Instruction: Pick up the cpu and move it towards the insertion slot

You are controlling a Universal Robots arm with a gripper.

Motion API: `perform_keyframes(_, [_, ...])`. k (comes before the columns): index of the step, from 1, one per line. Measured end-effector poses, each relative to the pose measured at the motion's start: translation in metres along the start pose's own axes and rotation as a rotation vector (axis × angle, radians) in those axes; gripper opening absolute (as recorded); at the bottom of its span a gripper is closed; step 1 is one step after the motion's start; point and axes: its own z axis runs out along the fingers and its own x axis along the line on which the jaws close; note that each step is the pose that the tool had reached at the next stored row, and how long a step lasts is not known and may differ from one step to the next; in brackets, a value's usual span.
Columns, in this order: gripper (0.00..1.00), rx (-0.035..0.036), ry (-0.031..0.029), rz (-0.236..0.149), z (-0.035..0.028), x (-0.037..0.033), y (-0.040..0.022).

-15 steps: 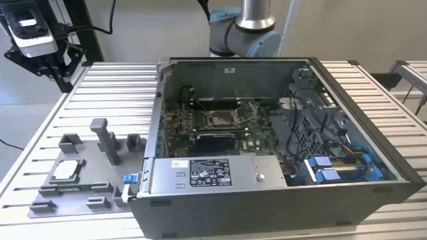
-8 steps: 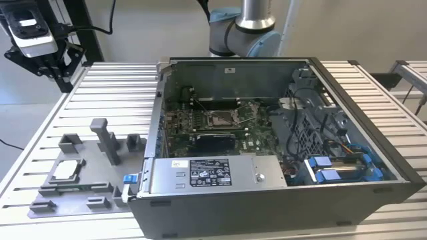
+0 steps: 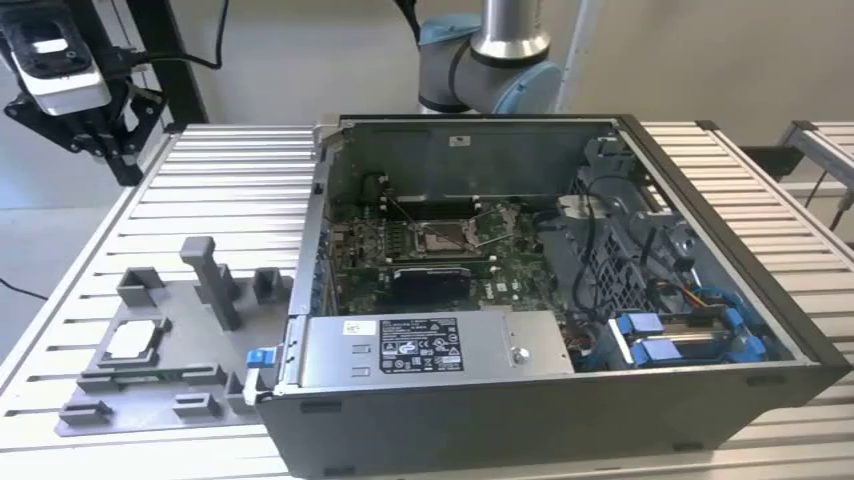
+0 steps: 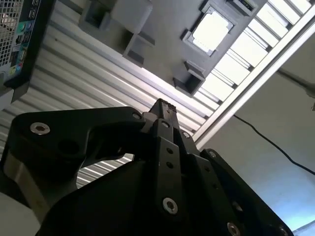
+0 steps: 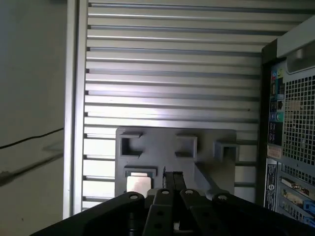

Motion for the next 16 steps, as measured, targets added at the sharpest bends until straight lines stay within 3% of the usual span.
perform_keyframes(3, [0.0,-0.0001,-0.0004,0.0,0.0005,0.0087,-0.0014])
perform_keyframes(8, [0.0,-0.0001,-0.0007,0.0,0.0013,0.0222,-0.0112])
perform_keyframes(12, [0.0,-0.0001,-0.0006,0.0,0.0025,0.0297,-0.022])
perform_keyframes(16, [0.0,-0.0001,-0.0007,0.0,0.0043,0.0347,-0.0282])
